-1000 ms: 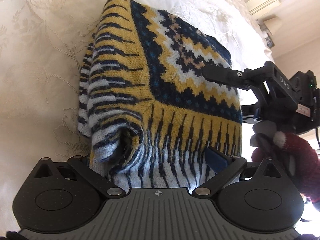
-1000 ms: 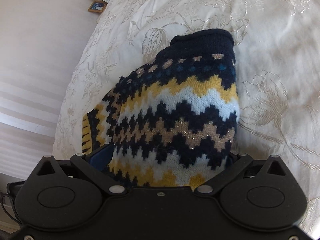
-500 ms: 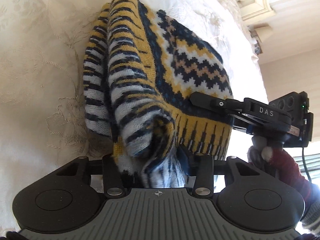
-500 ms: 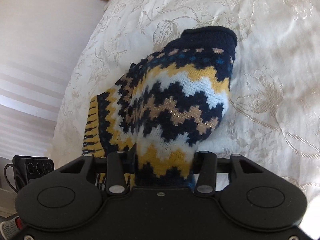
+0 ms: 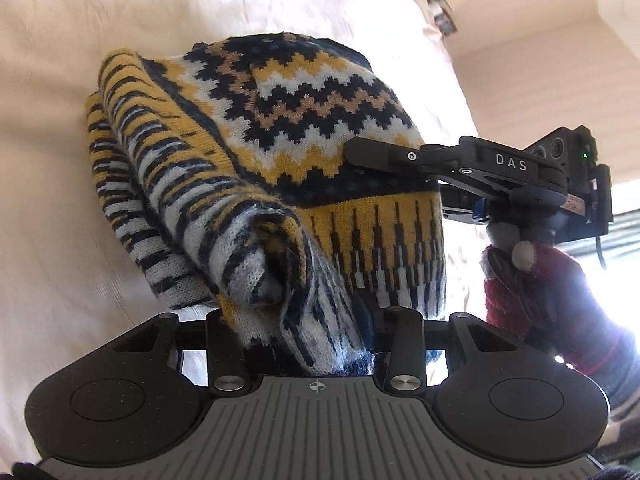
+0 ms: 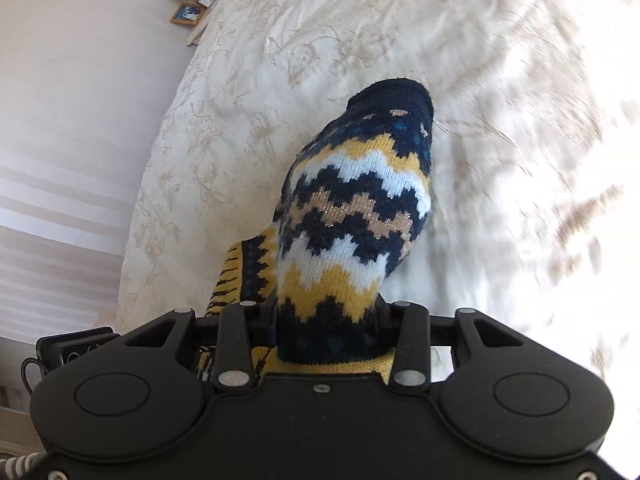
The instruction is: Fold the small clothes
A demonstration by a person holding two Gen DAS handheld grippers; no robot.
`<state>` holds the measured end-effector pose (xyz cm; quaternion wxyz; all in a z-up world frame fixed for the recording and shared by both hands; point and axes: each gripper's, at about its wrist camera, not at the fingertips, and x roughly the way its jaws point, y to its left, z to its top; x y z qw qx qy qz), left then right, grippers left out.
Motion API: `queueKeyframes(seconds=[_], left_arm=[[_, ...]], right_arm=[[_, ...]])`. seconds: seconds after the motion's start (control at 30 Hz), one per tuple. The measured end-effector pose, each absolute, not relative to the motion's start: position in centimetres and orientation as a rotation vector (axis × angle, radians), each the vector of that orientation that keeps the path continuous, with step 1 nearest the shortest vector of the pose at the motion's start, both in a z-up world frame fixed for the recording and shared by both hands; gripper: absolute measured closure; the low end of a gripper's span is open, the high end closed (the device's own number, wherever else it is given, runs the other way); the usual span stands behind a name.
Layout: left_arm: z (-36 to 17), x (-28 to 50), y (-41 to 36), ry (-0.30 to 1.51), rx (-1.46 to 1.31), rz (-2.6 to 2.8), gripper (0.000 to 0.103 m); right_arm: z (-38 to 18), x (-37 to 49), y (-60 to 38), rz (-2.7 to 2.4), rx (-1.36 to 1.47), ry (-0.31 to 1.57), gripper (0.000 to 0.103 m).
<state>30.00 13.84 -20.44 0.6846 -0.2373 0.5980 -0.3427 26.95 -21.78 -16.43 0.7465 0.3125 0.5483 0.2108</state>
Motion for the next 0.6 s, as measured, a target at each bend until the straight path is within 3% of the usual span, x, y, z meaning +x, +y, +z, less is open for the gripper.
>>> queueKeyframes(seconds=[0.07,0.27,0.33,0.47,0.53,0.6], left_arm=[[-21.1,28.8,13.5,1.363,-0.508,-0.753,0.063],[-22.9,28.0,15.8,1.384,-0.425,-0.513,0.062],[-22.5,28.4,17.3,1.357,-0.428,-0.453,0.061],[-19.3,29.1,17.6,1.257,-0.303,-0.398,0.061],[-17.3,28.9,17.5,1.183,-0.245,-0.384,0.061],[-14.8,29.0,17.1,1.099,-0.211,-0.38,0.061]], right_arm=[[-16.9,24.9,-23.1,0.429,0.692,1.216,0.051],[-18.5,21.0,-25.6,0.324,0.671,1.251,0.034],[-18.3,20.5,-26.2,0.319,0.67,1.237,0.023],[-16.8,20.0,-26.5,0.326,0.597,1.186,0.021],[-15.8,19.8,-26.4,0.337,0.569,1.14,0.009],[-14.8,19.5,-26.5,0.345,0.534,1.091,0.003]])
